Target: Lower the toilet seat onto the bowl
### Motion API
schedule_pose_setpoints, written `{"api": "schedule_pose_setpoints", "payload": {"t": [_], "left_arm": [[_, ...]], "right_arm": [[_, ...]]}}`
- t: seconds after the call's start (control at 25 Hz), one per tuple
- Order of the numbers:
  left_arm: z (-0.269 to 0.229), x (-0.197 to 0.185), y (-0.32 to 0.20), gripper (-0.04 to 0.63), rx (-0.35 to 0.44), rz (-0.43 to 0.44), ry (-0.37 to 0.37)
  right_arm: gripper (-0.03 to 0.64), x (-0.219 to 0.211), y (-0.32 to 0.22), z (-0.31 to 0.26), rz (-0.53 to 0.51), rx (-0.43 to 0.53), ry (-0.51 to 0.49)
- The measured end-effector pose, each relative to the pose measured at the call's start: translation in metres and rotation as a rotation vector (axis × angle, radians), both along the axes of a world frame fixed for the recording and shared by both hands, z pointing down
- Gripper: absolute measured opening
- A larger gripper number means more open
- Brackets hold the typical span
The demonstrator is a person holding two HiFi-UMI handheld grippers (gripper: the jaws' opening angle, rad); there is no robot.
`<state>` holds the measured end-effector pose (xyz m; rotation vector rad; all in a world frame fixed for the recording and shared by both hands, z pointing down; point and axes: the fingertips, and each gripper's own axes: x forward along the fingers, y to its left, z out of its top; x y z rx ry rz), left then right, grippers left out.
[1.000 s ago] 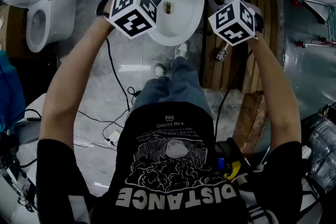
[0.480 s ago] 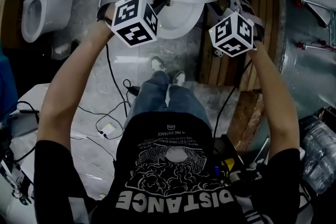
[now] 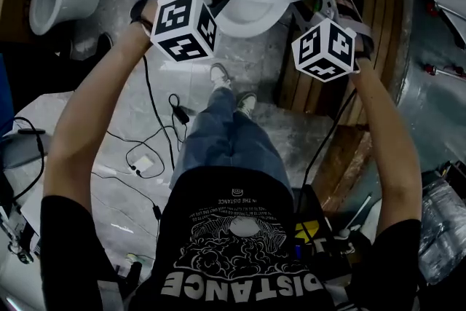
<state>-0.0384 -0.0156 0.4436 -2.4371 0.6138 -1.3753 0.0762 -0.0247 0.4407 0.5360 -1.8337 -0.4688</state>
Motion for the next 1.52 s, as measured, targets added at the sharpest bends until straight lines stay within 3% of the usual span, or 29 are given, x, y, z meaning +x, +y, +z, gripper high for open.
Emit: {"api": "schedule_pose_setpoints", "payload": {"t": [0.76, 1.52], "left_arm": [[0.079, -0.002, 0.045, 0.196, 0.042, 0.007, -0.128], [0.176, -0.001, 0.073, 0.207, 0.021, 0.038, -0.168]], "right_arm": [[0.187, -0.004, 0.042, 0.079, -0.138, 0.001, 0.039], [0.209, -0.002, 0.067, 0.177, -0.24, -0.027, 0.151]]}}
